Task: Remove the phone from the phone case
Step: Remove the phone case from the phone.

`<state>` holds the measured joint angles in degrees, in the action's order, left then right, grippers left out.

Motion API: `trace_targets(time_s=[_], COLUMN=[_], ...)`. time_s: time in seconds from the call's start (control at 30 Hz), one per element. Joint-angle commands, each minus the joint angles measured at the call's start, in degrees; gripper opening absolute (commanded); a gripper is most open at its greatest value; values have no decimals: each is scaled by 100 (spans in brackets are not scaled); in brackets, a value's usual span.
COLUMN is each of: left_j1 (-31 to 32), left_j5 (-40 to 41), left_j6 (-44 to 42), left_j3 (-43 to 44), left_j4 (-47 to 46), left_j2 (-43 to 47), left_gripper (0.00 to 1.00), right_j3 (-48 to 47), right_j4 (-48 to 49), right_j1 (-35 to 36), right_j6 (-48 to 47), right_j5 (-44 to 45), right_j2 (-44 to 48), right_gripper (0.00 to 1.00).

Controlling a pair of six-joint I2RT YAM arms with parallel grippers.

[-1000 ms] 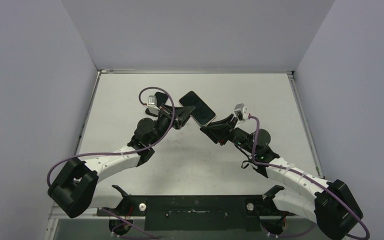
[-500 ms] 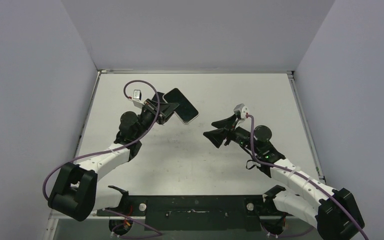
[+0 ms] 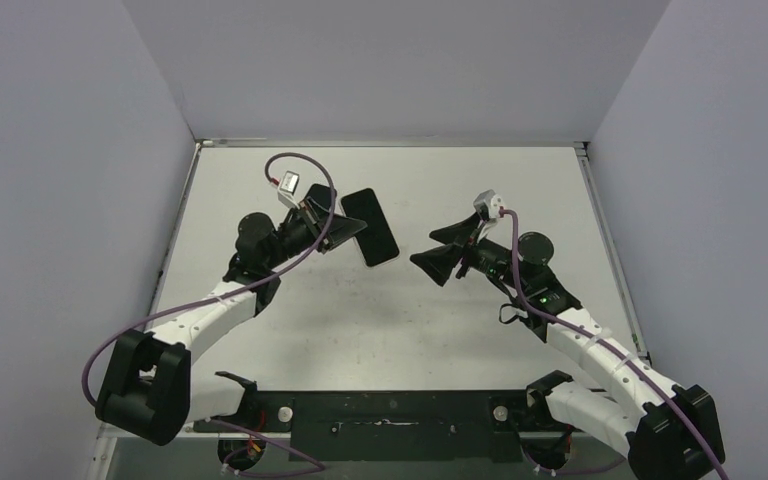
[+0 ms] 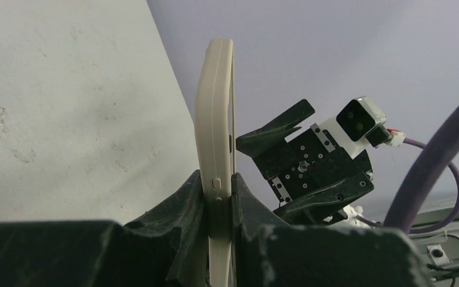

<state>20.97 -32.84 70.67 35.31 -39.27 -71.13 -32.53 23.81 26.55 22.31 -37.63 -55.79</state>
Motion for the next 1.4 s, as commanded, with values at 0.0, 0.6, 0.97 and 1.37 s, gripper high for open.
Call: trace_targets(time_s=[0.0,0.6,0.97,1.37], left_j1=[-49,-58,-49,-32], left_j5=[-881,-2385,-2501,-2699], left_j6=[-184,-1046,-892,-990], left_j3=[640,1506,1476,1378], left_j4=[-627,-69,-263,-297], left_j2=[-245,-858,-678,-491], left_gripper=[0,0,0,0], right_j3=[-305,27,-184,-373], right_j4=[-46,648,908,1269], right_j1=[-18,26,389,448], right_j6=[-148,-121,-254,-61], right_j5=[-409,-1205,-1776,-2276], right_j2=[112,-222,-817,-1144], right_gripper=[81,75,63,53])
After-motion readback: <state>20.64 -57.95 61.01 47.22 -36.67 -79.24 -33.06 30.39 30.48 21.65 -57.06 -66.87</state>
